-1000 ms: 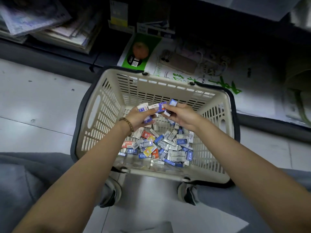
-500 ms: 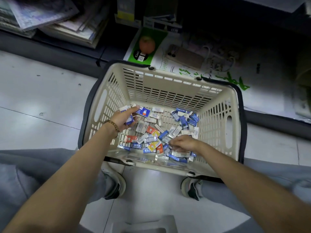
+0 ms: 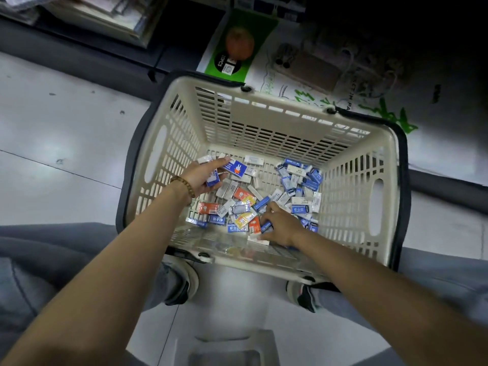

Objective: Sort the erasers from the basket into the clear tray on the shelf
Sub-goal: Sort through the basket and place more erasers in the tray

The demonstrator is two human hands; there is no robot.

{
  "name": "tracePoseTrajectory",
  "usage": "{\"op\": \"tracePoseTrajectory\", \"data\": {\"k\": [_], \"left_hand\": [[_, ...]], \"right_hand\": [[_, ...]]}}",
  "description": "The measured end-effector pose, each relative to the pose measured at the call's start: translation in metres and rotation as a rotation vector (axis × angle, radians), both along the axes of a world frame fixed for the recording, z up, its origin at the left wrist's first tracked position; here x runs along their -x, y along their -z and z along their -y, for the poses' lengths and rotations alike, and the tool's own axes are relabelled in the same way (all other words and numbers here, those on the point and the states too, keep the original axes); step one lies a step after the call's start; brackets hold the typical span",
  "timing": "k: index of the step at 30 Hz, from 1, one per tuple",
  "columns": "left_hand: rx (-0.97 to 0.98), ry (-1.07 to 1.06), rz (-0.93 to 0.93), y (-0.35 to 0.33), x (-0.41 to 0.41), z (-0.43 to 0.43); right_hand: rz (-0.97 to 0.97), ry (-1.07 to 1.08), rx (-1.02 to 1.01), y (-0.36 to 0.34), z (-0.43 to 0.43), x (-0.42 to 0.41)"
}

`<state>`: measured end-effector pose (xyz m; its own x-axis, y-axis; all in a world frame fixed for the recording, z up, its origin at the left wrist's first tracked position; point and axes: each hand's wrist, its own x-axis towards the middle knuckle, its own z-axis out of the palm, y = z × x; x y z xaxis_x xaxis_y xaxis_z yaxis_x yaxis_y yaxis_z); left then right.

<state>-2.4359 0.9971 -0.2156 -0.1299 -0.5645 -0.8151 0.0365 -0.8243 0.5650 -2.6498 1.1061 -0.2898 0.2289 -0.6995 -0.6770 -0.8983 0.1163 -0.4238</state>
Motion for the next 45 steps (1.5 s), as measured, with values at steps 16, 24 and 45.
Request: {"op": "tracePoseTrajectory", "data": {"k": [16,24,45], "left_hand": [[0.100,0.211,-0.125,-0.061,0.035,0.002],[0.355,0.455,-0.042,-0.159,0.066,0.008],[0.395,0.578,-0.418,-0.234,0.095,0.023]], "right_hand": [[0.764,0.890,-0.111,-0.155,0.088,0.017],[0.582,0.564,0.157,-0.265,0.070,0.021],[0.830,0.809,0.436,-0.328,0.069,0.025]]}}
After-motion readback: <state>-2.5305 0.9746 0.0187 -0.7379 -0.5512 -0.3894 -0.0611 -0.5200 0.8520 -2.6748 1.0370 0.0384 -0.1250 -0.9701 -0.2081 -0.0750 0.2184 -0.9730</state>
